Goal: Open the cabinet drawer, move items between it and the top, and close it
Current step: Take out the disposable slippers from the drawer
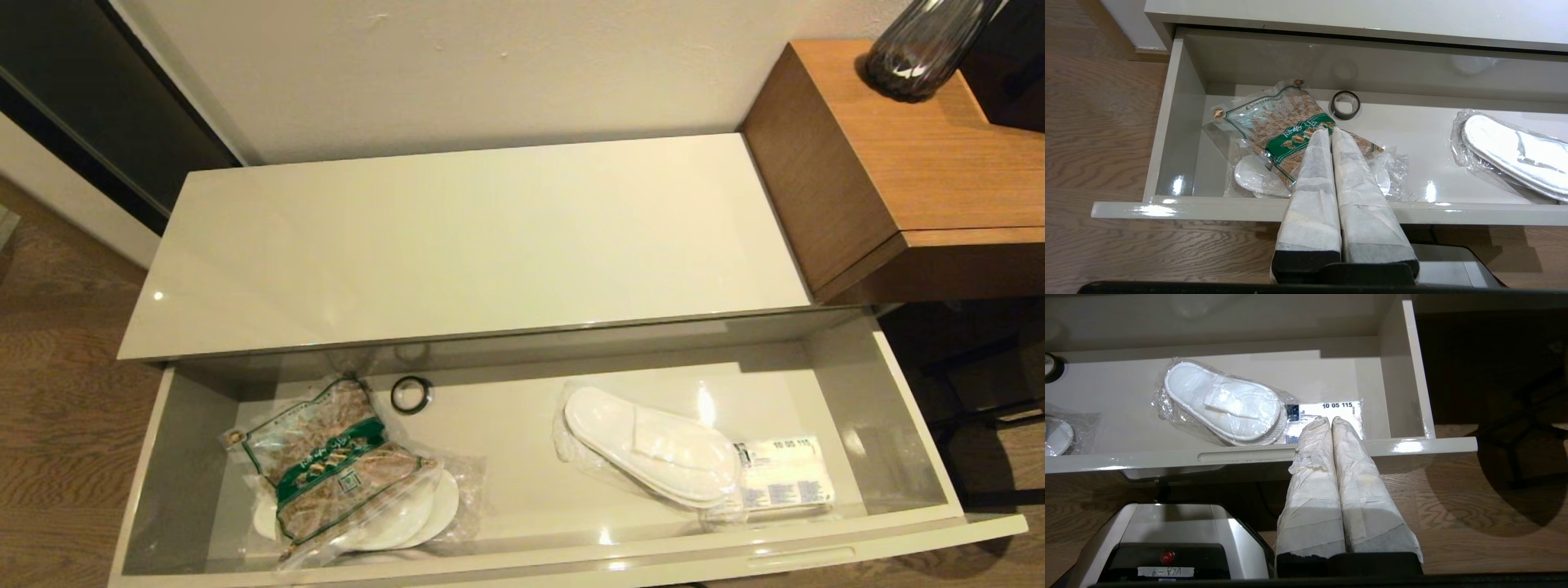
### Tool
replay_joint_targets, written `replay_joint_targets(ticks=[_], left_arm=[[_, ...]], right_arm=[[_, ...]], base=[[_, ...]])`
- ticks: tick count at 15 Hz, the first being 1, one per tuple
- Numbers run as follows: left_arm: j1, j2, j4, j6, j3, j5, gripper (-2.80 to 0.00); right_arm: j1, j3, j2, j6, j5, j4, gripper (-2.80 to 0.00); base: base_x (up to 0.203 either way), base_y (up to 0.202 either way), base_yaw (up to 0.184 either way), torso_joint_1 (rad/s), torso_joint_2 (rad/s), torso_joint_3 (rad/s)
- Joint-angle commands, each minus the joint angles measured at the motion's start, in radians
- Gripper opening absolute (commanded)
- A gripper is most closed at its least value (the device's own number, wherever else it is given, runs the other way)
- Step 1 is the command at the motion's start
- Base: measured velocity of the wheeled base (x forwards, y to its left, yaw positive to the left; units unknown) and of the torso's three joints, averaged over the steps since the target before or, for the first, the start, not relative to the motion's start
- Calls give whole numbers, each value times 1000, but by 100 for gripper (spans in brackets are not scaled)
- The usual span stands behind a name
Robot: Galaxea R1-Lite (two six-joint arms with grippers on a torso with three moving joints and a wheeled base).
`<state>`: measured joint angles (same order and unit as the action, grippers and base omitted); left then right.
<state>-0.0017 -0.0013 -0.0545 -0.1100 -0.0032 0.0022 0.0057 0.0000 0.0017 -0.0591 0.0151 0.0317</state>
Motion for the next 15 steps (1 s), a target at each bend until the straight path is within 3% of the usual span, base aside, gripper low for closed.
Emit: replay_joint_targets(ticks=[1, 12, 15], left_arm=[[0, 1, -1, 0, 0, 0, -280], [0, 1, -1, 0, 0, -1, -280], [0, 1, -1, 0, 0, -1, -280]], right_arm=[[0, 2, 1, -1, 0, 1, -280], [0, 2, 1, 2, 0, 1, -280], [0, 2, 1, -53, 6, -7, -280]], base=[[0, 0, 0, 0, 0, 0], [0, 0, 0, 0, 0, 0], [0, 0, 0, 0, 0, 0]])
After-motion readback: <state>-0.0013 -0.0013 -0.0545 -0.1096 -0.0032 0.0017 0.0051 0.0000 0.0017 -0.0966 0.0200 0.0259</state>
